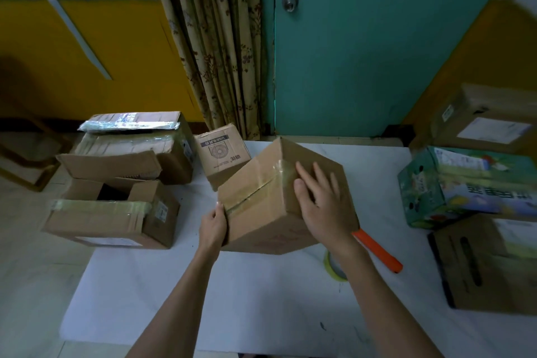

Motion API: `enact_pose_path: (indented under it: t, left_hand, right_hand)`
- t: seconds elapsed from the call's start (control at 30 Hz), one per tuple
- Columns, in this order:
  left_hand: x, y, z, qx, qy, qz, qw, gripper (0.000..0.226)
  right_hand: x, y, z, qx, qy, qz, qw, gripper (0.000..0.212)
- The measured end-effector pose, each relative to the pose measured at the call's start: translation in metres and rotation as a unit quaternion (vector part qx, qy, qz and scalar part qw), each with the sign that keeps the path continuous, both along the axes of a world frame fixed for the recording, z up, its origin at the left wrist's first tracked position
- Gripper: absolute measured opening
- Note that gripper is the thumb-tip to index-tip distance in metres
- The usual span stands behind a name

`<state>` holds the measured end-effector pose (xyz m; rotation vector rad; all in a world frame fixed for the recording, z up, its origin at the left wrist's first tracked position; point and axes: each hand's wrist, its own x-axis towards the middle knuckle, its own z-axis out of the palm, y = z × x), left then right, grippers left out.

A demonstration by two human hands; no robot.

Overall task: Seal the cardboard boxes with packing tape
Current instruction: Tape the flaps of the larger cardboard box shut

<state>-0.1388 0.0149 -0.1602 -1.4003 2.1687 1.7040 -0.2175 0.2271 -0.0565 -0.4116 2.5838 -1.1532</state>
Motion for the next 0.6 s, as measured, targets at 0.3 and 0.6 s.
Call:
enact_pose_path:
  t: [0.3, 0.6]
  left_hand:
    - [0.001, -0.002, 0.096, 0.151, 0.153, 0.023, 0.976, 0.061]
    - [-0.002, 0.014, 0.107, -0.158, -0.001, -0.046, 0.986, 0.077]
  right_hand:
    - [0.023, -0.050, -0.003, 0.202, 0.061, 0.010, 0.977, 0.097]
    - [-0.005, -0.035, -0.007, 0.094, -0.078, -0.136, 0.983, 0.123]
